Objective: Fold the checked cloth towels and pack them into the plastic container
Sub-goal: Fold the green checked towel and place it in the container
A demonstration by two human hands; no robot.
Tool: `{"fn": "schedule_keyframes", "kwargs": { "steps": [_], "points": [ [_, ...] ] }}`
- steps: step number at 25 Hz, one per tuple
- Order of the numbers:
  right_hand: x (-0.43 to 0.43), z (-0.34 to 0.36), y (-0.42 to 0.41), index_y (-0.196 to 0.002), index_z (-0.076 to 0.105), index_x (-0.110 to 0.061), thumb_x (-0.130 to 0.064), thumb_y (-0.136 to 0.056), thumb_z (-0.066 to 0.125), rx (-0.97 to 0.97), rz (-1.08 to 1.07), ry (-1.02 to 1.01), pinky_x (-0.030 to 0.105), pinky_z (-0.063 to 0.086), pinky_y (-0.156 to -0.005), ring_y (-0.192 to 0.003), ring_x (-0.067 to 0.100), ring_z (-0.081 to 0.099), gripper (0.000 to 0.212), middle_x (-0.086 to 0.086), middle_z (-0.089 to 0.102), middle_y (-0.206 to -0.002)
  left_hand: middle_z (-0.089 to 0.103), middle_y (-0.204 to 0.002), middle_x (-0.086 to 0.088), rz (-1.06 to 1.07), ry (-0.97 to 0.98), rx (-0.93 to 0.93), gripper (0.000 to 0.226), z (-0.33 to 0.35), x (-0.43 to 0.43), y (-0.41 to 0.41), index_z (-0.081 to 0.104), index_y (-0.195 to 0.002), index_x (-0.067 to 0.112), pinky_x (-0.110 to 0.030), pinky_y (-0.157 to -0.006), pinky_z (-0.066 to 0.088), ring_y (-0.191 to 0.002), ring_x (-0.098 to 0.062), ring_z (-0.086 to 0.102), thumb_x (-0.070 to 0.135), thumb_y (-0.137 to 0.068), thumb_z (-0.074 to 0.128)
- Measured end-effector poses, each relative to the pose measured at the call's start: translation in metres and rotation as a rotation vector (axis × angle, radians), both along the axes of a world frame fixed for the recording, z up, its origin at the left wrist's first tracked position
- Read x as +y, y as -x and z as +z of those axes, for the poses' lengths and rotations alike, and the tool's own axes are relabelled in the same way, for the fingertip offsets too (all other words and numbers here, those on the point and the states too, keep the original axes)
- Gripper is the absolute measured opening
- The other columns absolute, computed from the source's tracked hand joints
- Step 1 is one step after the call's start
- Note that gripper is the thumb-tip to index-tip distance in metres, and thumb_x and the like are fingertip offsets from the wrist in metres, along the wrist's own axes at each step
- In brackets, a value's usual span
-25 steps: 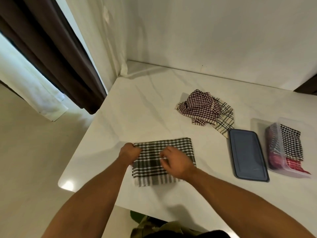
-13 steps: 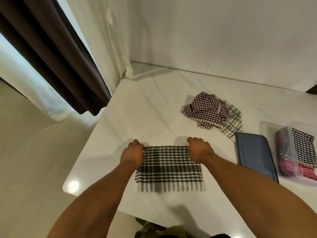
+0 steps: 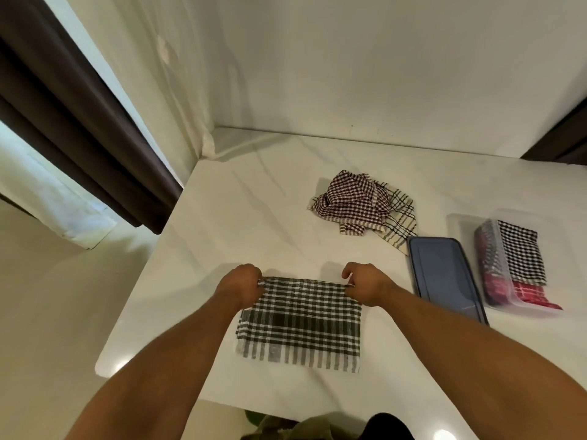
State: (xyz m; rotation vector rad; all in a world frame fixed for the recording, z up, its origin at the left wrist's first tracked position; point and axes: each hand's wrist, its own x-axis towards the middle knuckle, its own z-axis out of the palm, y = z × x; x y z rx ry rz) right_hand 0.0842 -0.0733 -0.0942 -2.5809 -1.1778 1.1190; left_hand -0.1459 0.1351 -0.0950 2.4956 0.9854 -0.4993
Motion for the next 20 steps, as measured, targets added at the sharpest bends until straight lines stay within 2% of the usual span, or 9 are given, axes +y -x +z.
{"fn": "schedule_keyframes", "kwargs": {
  "steps": [3, 4, 6, 8, 10, 12, 15, 17, 20],
  "points": [
    [-0.012, 0.013, -0.006, -0.120, 0.061, -0.023, -0.026, -0.087, 0.068, -0.019, -0.036, -0.073, 0.029, 0.057, -0.080, -0.091, 0.015, 0.064, 0.034, -0.001, 0.066, -0.112, 0.057, -0.063, 0.003, 0.058, 0.024, -0.097, 0.036, 0.014, -0.008, -0.006, 0.059, -0.062, 0.018, -0.026, -0.055, 0.039, -0.063, -0.015, 0.057, 0.041, -0.090, 0.061],
    [-0.016, 0.018, -0.008, -0.118, 0.063, -0.023, -0.026, -0.088, 0.067, -0.045, -0.062, -0.130, 0.029, 0.057, -0.081, -0.092, 0.015, 0.064, 0.031, -0.002, 0.066, -0.111, 0.059, -0.063, 0.004, 0.087, 0.033, -0.145, 0.037, 0.019, -0.010, -0.008, 0.062, -0.062, 0.019, -0.026, -0.055, 0.042, -0.062, -0.013, 0.058, 0.043, -0.091, 0.061],
    [-0.022, 0.031, -0.015, -0.116, 0.065, -0.024, -0.025, -0.090, 0.066, -0.113, -0.089, -0.248, 0.030, 0.056, -0.084, -0.096, 0.014, 0.064, 0.026, -0.003, 0.068, -0.110, 0.068, -0.083, 0.002, 0.120, -0.002, -0.242, 0.028, 0.030, -0.013, -0.015, 0.073, -0.084, 0.017, -0.030, -0.069, 0.051, -0.079, -0.015, 0.064, 0.041, -0.092, 0.061],
    [-0.031, 0.046, -0.029, -0.115, 0.068, -0.020, -0.023, -0.091, 0.064, -0.144, -0.068, -0.309, 0.029, 0.053, -0.087, -0.100, 0.015, 0.063, 0.024, -0.002, 0.069, -0.111, 0.067, -0.099, 0.001, 0.091, -0.061, -0.329, 0.023, 0.042, -0.013, -0.025, 0.073, -0.099, 0.017, -0.033, -0.080, 0.051, -0.093, -0.018, 0.063, 0.037, -0.091, 0.064],
    [-0.039, 0.064, -0.046, -0.113, 0.072, -0.013, -0.020, -0.092, 0.064, -0.138, 0.043, -0.249, 0.029, 0.050, -0.084, -0.097, 0.018, 0.064, 0.024, 0.002, 0.070, -0.107, 0.067, -0.100, 0.001, 0.039, -0.063, -0.346, 0.016, 0.058, -0.012, -0.039, 0.071, -0.098, 0.021, -0.034, -0.081, 0.051, -0.094, -0.019, 0.063, 0.033, -0.089, 0.067],
    [-0.045, 0.085, -0.062, -0.103, 0.075, -0.012, -0.021, -0.090, 0.065, -0.144, 0.148, -0.156, 0.027, 0.046, -0.077, -0.087, 0.017, 0.063, 0.019, 0.002, 0.071, -0.094, 0.068, -0.098, 0.000, -0.046, -0.075, -0.310, 0.014, 0.080, -0.009, -0.057, 0.064, -0.099, 0.023, -0.034, -0.076, 0.051, -0.090, -0.021, 0.063, 0.029, -0.088, 0.068],
    [-0.049, 0.112, -0.084, -0.099, 0.073, -0.015, -0.025, -0.093, 0.062, -0.241, 0.043, -0.308, 0.026, 0.041, -0.075, -0.085, 0.017, 0.060, 0.016, -0.001, 0.067, -0.090, 0.068, -0.105, -0.003, -0.188, -0.193, -0.273, 0.029, 0.111, -0.006, -0.088, 0.060, -0.119, 0.024, -0.036, -0.083, 0.049, -0.098, -0.024, 0.060, 0.029, -0.090, 0.064],
    [-0.053, 0.128, -0.093, -0.099, 0.071, -0.014, -0.021, -0.095, 0.058, -0.286, -0.012, -0.394, 0.027, 0.041, -0.074, -0.085, 0.017, 0.059, 0.015, 0.000, 0.068, -0.095, 0.067, -0.106, -0.004, -0.289, -0.330, -0.238, 0.026, 0.131, -0.008, -0.111, 0.067, -0.117, 0.024, -0.035, -0.083, 0.047, -0.103, -0.024, 0.058, 0.027, -0.092, 0.061],
    [-0.058, 0.142, -0.096, -0.095, 0.070, -0.014, -0.011, -0.091, 0.055, -0.243, -0.016, -0.399, 0.029, 0.052, -0.070, -0.072, 0.016, 0.066, 0.016, 0.004, 0.073, -0.091, 0.069, -0.102, -0.004, -0.235, -0.313, -0.248, 0.019, 0.148, -0.012, -0.133, 0.071, -0.104, 0.022, -0.031, -0.073, 0.046, -0.092, -0.023, 0.061, 0.020, -0.092, 0.057]
  ]
}}
